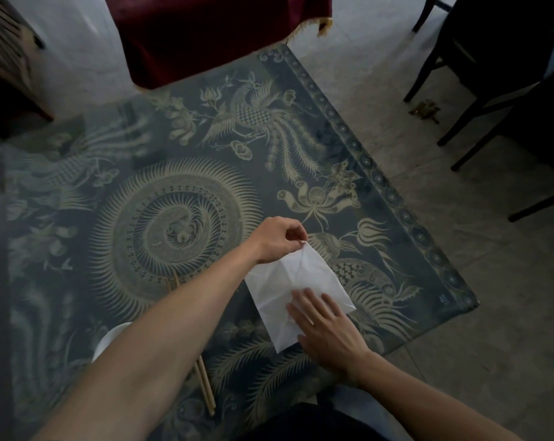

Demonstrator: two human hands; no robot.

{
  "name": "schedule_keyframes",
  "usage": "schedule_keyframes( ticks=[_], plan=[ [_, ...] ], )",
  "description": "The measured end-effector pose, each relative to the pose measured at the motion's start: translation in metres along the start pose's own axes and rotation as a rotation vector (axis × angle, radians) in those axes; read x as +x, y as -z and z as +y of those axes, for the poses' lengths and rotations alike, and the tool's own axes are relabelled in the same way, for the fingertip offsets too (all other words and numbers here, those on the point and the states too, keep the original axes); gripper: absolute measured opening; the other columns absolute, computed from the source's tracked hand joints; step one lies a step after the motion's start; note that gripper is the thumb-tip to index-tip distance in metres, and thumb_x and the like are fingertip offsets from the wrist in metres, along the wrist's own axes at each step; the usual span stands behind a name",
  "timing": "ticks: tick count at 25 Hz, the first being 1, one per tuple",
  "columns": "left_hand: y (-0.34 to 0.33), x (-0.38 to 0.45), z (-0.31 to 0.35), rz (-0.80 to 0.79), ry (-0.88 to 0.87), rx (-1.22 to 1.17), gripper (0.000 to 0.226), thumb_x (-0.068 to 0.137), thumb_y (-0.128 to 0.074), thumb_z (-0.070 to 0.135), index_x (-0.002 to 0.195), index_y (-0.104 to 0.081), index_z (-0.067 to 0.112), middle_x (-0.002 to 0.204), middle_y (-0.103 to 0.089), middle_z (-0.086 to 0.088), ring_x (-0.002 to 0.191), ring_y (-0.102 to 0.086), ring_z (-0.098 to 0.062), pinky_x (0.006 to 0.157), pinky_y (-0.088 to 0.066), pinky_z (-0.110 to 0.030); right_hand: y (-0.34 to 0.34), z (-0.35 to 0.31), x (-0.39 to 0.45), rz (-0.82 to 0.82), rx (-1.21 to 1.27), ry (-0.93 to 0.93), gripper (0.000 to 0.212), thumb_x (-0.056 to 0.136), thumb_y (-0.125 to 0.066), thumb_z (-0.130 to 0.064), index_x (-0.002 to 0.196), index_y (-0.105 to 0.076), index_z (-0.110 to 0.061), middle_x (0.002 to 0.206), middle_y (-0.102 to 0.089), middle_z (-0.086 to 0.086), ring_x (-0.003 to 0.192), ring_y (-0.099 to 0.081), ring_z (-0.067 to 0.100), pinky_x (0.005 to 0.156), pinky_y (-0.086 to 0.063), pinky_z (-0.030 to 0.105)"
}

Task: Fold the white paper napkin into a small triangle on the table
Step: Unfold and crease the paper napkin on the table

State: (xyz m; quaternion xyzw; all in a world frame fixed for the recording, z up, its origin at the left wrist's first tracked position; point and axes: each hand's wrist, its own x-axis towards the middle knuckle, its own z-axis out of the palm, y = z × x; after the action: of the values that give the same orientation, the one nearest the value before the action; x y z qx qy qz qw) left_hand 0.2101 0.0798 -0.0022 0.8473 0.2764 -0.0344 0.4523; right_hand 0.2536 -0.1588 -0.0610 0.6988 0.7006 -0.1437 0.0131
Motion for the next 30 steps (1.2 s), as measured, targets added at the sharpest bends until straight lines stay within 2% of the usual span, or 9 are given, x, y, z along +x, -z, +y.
schedule_keyframes(
  ticks=[3, 5, 7, 9, 12, 15, 20, 25, 30],
  plan=[
    [0.004, -0.014, 0.004, 0.011, -0.021, -0.003, 0.008, 0.084, -0.073, 0.013, 0.090, -0.073, 0.019, 0.084, -0.070, 0.008, 0.079, -0.063, -0.003, 0.073, -0.045, -0.010, 0.001, -0.001, 0.003, -0.040, 0.027, -0.034, 0.065, 0.097, -0.045, -0.041, 0.152, -0.023, -0.015, 0.160, -0.016, 0.014, 0.147, -0.013, 0.033, 0.116, -0.017, 0.054],
    [0.005, -0.029, 0.006, 0.027, -0.065, 0.024, 0.009, 0.084, -0.072, 0.012, 0.091, -0.072, 0.018, 0.087, -0.069, 0.006, 0.081, -0.064, -0.007, 0.072, -0.045, -0.008, 0.003, -0.002, 0.001, 0.005, -0.018, -0.001, 0.064, 0.094, -0.052, -0.040, 0.149, -0.034, -0.013, 0.157, -0.028, 0.015, 0.144, -0.025, 0.033, 0.113, -0.026, 0.055],
    [0.003, -0.046, 0.007, 0.043, -0.108, 0.043, 0.010, 0.084, -0.071, 0.010, 0.091, -0.072, 0.017, 0.090, -0.070, 0.003, 0.084, -0.064, -0.010, 0.076, -0.049, -0.017, 0.003, -0.006, -0.003, 0.046, -0.045, 0.062, 0.061, 0.088, -0.062, -0.039, 0.141, -0.048, -0.011, 0.149, -0.044, 0.014, 0.136, -0.041, 0.031, 0.106, -0.040, 0.053],
    [-0.001, -0.063, 0.006, 0.042, -0.143, 0.064, 0.011, 0.085, -0.070, 0.009, 0.092, -0.072, 0.016, 0.091, -0.069, 0.003, 0.084, -0.064, -0.012, 0.078, -0.051, -0.026, 0.000, -0.011, -0.009, 0.101, -0.043, 0.117, 0.057, 0.086, -0.064, -0.036, 0.136, -0.054, -0.011, 0.144, -0.050, 0.012, 0.132, -0.047, 0.030, 0.102, -0.046, 0.050],
    [-0.009, -0.084, 0.002, 0.072, -0.177, 0.111, 0.011, 0.085, -0.070, 0.009, 0.094, -0.071, 0.015, 0.093, -0.068, 0.002, 0.085, -0.062, -0.013, 0.078, -0.053, -0.033, -0.006, -0.015, -0.017, 0.128, -0.063, 0.143, 0.051, 0.090, -0.053, -0.034, 0.135, -0.055, -0.011, 0.143, -0.051, 0.012, 0.132, -0.047, 0.029, 0.102, -0.045, 0.048],
    [-0.023, -0.103, -0.001, 0.148, -0.235, 0.165, 0.010, 0.084, -0.072, 0.010, 0.091, -0.072, 0.016, 0.092, -0.069, 0.005, 0.084, -0.062, -0.011, 0.075, -0.053, -0.034, -0.010, -0.014, -0.024, 0.127, -0.084, 0.139, 0.052, 0.092, -0.046, -0.035, 0.137, -0.053, -0.011, 0.145, -0.049, 0.012, 0.132, -0.046, 0.030, 0.103, -0.044, 0.048],
    [-0.048, -0.130, -0.010, 0.191, -0.272, 0.245, 0.009, 0.085, -0.071, 0.013, 0.092, -0.071, 0.016, 0.095, -0.068, 0.003, 0.086, -0.063, -0.018, 0.073, -0.053, -0.037, -0.008, -0.018, -0.029, 0.119, -0.051, 0.109, 0.058, 0.087, -0.058, -0.033, 0.139, -0.050, -0.008, 0.144, -0.049, 0.013, 0.133, -0.045, 0.032, 0.105, -0.041, 0.051],
    [-0.069, -0.156, -0.023, 0.249, -0.317, 0.387, 0.012, 0.083, -0.074, 0.015, 0.093, -0.069, 0.019, 0.090, -0.067, 0.002, 0.076, -0.063, -0.020, 0.064, -0.052, -0.033, -0.008, -0.023, -0.031, 0.131, 0.012, 0.065, 0.062, 0.091, -0.051, -0.032, 0.147, -0.036, -0.010, 0.150, -0.042, 0.010, 0.137, -0.039, 0.030, 0.112, -0.033, 0.048],
    [-0.069, -0.149, -0.023, 0.385, -0.177, 0.266, 0.011, 0.086, -0.071, 0.013, 0.095, -0.068, 0.019, 0.091, -0.065, 0.002, 0.084, -0.061, -0.017, 0.066, -0.053, -0.033, -0.010, -0.021, -0.036, 0.189, -0.014, 0.036, 0.057, 0.085, -0.066, -0.029, 0.136, -0.053, -0.007, 0.139, -0.054, 0.013, 0.129, -0.049, 0.032, 0.105, -0.042, 0.049]
  ],
)
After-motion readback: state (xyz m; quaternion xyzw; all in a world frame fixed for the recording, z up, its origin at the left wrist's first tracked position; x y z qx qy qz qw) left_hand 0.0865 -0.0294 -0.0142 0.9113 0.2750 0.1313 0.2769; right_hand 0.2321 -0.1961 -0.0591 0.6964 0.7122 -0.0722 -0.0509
